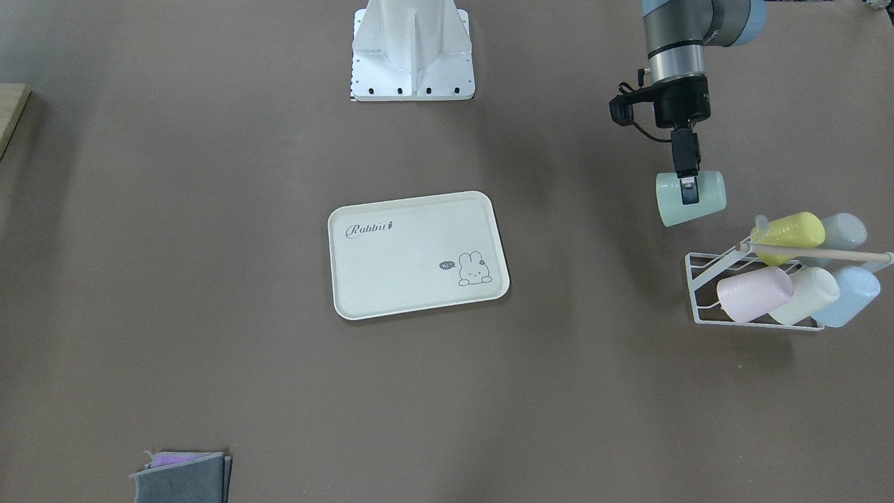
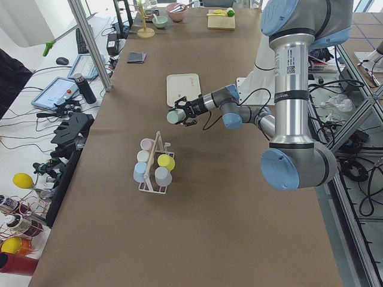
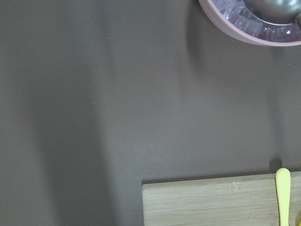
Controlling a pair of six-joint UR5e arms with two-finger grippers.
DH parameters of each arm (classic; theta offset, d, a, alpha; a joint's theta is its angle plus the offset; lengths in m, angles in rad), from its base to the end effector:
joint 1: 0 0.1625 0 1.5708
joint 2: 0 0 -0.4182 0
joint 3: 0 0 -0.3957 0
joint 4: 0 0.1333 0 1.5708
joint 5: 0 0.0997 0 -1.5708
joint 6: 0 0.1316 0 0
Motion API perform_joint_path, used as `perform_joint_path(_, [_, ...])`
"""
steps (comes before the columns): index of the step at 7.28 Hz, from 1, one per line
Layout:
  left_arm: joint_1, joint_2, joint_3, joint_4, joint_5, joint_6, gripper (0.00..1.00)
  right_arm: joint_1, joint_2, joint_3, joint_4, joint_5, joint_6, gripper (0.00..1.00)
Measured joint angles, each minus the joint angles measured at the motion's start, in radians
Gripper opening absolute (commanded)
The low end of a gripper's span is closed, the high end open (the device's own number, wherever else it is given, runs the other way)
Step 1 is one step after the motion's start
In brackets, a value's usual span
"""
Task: Pick up and place green cup on tray
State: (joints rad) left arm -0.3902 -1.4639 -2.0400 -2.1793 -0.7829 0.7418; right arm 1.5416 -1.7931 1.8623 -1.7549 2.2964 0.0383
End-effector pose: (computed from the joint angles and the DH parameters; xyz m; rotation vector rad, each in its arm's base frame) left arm 0.3377 -0.3839 0.4082 1.1394 -0.5476 1.3069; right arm 0.0346 -0.3915 0.6523 -0.1342 -0.7207 0.0504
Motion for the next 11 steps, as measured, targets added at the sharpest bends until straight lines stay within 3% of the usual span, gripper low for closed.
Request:
perform_joint_path(2, [-0.001,-0.021,0.015,-0.035,-0.151,-0.313,0.00,0.001,-0.001,0.000,0.000,0.000,0.001,1.00])
perform_joint_path(4, [-0.004,-0.047,0.035,-0.130,-0.254,-0.485,0.00,0.002,-0.003,0.000,0.000,0.000,0.000,1.00])
perform_joint_path(11, [-0.014,-0.219,0.146,-0.348,-0.383,-0.901,0.00,0.006,-0.009,0.000,0.000,0.001,0.000,1.00])
